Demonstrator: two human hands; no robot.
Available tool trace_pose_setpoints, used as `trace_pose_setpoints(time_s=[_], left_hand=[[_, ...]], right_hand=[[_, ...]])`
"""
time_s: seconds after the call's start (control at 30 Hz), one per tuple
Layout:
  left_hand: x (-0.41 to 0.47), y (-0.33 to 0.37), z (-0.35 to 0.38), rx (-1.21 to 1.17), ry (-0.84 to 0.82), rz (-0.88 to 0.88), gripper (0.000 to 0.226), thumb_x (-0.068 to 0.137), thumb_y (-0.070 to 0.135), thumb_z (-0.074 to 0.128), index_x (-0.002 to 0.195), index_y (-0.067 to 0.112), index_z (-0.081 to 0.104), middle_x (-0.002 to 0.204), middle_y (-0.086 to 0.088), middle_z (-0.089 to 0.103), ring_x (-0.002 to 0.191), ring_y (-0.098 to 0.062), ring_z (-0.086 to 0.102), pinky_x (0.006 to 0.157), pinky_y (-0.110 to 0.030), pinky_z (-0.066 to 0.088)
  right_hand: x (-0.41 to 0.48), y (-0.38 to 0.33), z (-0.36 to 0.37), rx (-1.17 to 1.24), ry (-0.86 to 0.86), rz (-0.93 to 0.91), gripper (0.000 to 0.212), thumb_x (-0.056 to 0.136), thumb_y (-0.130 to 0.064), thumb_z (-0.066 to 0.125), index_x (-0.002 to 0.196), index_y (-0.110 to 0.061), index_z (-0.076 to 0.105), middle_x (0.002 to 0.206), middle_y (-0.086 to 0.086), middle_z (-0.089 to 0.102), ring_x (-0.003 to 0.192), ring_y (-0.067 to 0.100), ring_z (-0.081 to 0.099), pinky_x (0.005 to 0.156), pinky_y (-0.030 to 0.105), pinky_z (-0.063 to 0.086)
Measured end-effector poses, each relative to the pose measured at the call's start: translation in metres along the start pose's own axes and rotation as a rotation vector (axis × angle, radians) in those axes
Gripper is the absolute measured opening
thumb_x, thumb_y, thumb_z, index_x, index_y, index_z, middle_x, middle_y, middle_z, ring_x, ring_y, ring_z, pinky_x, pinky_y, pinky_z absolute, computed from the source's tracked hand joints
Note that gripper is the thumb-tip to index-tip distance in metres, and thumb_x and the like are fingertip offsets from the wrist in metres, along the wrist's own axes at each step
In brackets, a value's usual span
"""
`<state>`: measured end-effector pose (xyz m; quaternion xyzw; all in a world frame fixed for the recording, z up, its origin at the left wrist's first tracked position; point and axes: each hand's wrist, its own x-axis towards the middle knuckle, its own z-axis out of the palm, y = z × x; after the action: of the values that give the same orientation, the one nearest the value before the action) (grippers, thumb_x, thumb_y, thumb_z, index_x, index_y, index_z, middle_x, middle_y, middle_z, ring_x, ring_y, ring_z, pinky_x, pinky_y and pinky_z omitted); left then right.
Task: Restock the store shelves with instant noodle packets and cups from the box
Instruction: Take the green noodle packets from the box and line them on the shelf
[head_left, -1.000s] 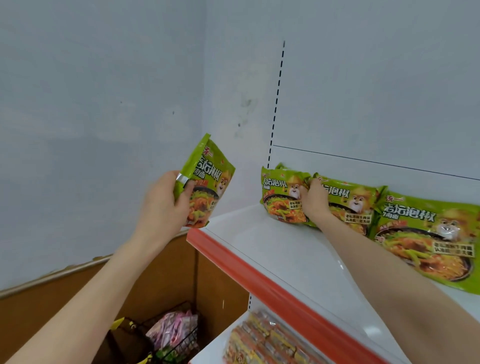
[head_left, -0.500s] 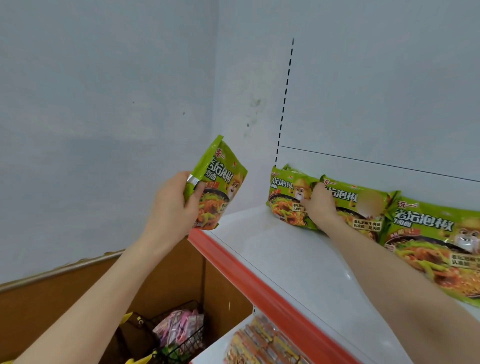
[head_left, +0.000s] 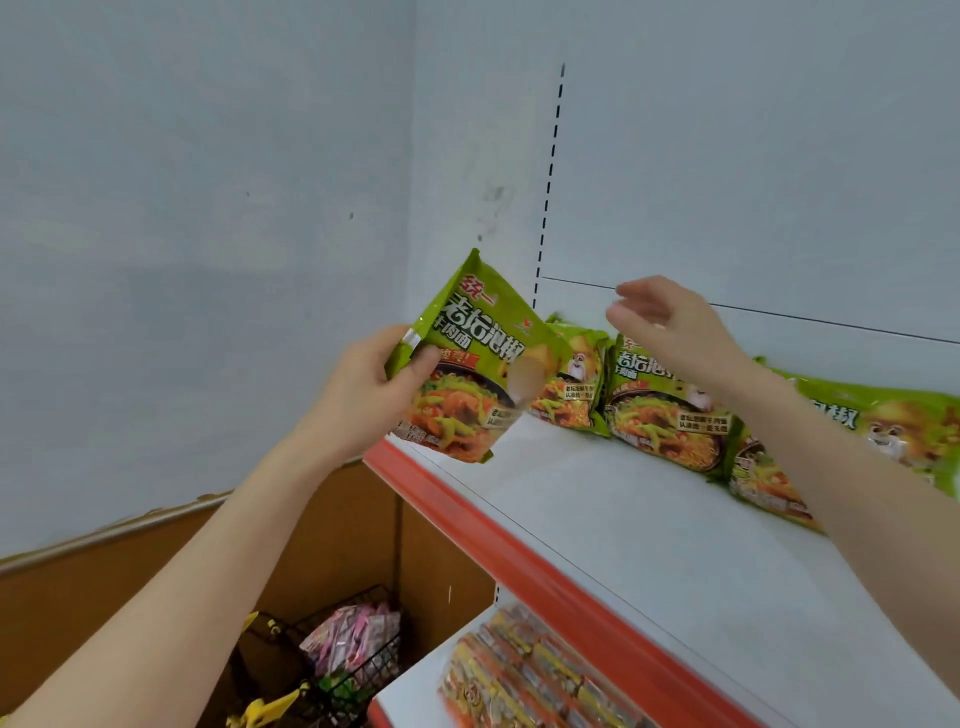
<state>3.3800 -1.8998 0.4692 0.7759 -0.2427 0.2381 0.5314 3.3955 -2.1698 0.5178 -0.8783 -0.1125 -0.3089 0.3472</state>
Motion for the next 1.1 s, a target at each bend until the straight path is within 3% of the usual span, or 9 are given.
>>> trace_pose_setpoints(time_s=[0.1, 0.17, 0.33, 0.4, 0.53, 0.67, 0.73, 0.87, 1.1], left_hand=[[0.002, 0.006, 0.014, -0.141, -0.168, -0.017, 0.011, 0.093, 0.023, 0.047, 0.085, 0.025, 0.055, 0.08, 0.01, 0.066, 0.069, -0.004, 0.067, 0.064, -0.02, 0.056], [0.002, 0.01, 0.026, -0.239, -0.219, -0.018, 0.01, 0.093, 0.021, 0.047, 0.09, 0.021, 0.057, 0.084, 0.007, 0.068, 0.07, -0.004, 0.068, 0.064, -0.021, 0.057], [0.003, 0.017, 0.055, -0.342, -0.255, -0.003, 0.008, 0.093, 0.023, 0.048, 0.094, 0.025, 0.056, 0.092, 0.003, 0.068, 0.076, -0.008, 0.068, 0.071, -0.029, 0.057], [0.005, 0.013, 0.07, -0.253, -0.193, 0.025, 0.008, 0.093, 0.028, 0.051, 0.099, 0.025, 0.054, 0.098, 0.0, 0.066, 0.083, -0.011, 0.066, 0.075, -0.033, 0.056], [-0.004, -0.004, 0.096, 0.11, -0.097, 0.11, 0.046, 0.092, 0.037, 0.051, 0.13, 0.012, 0.046, 0.114, 0.001, 0.059, 0.109, -0.015, 0.055, 0.09, -0.026, 0.041], [-0.021, -0.029, 0.116, 0.585, -0.462, 0.149, 0.049, 0.093, 0.044, 0.043, 0.13, 0.012, 0.048, 0.133, -0.006, 0.052, 0.123, -0.022, 0.047, 0.101, -0.031, 0.035], [-0.026, -0.036, 0.121, 0.565, -0.577, 0.105, 0.043, 0.094, 0.043, 0.042, 0.117, 0.011, 0.059, 0.119, -0.008, 0.061, 0.111, -0.025, 0.054, 0.094, -0.035, 0.042], [-0.029, -0.042, 0.125, 0.535, -0.575, 0.093, 0.043, 0.096, 0.041, 0.036, 0.091, 0.009, 0.063, 0.095, -0.005, 0.064, 0.092, -0.022, 0.057, 0.08, -0.036, 0.046], [-0.029, -0.043, 0.124, 0.56, -0.563, 0.13, 0.042, 0.097, 0.039, 0.034, 0.092, 0.008, 0.062, 0.096, -0.004, 0.062, 0.091, -0.02, 0.054, 0.074, -0.031, 0.041]], right_hand=[[-0.021, -0.033, -0.017, 0.127, -0.249, -0.043, 0.046, 0.072, -0.041, 0.067, 0.114, -0.03, 0.052, 0.113, -0.012, 0.06, 0.107, -0.001, 0.057, 0.092, 0.019, 0.044], [-0.031, -0.04, -0.023, 0.082, -0.338, -0.025, 0.042, 0.071, -0.036, 0.07, 0.109, -0.032, 0.054, 0.107, -0.014, 0.062, 0.099, -0.005, 0.06, 0.084, 0.012, 0.049], [-0.049, -0.029, -0.034, -0.007, -0.225, -0.025, 0.013, 0.079, -0.02, 0.069, 0.091, -0.019, 0.062, 0.083, -0.012, 0.064, 0.065, -0.01, 0.059, 0.051, 0.009, 0.047], [-0.052, -0.024, -0.042, -0.058, -0.173, -0.005, 0.013, 0.079, -0.022, 0.069, 0.091, -0.018, 0.063, 0.079, -0.01, 0.063, 0.063, -0.008, 0.058, 0.051, 0.011, 0.048], [-0.045, -0.005, -0.061, -0.255, -0.048, 0.087, 0.026, 0.081, -0.028, 0.068, 0.103, -0.017, 0.059, 0.093, 0.002, 0.063, 0.082, 0.016, 0.059, 0.07, 0.028, 0.049], [-0.032, 0.017, -0.063, -0.541, -0.054, 0.196, 0.037, 0.085, -0.032, 0.063, 0.115, -0.014, 0.053, 0.116, 0.01, 0.058, 0.102, 0.028, 0.054, 0.086, 0.038, 0.044], [-0.025, 0.026, -0.058, -0.661, -0.096, 0.227, 0.037, 0.086, -0.033, 0.061, 0.117, -0.014, 0.053, 0.122, 0.009, 0.055, 0.104, 0.027, 0.051, 0.085, 0.036, 0.04], [-0.014, 0.041, -0.045, -0.756, -0.183, 0.276, 0.044, 0.088, -0.032, 0.059, 0.125, -0.012, 0.049, 0.13, 0.01, 0.052, 0.116, 0.028, 0.049, 0.087, 0.035, 0.04], [0.007, 0.058, -0.026, -0.845, -0.197, 0.277, 0.044, 0.09, -0.031, 0.055, 0.129, -0.013, 0.045, 0.129, 0.01, 0.053, 0.114, 0.029, 0.052, 0.086, 0.035, 0.041]])
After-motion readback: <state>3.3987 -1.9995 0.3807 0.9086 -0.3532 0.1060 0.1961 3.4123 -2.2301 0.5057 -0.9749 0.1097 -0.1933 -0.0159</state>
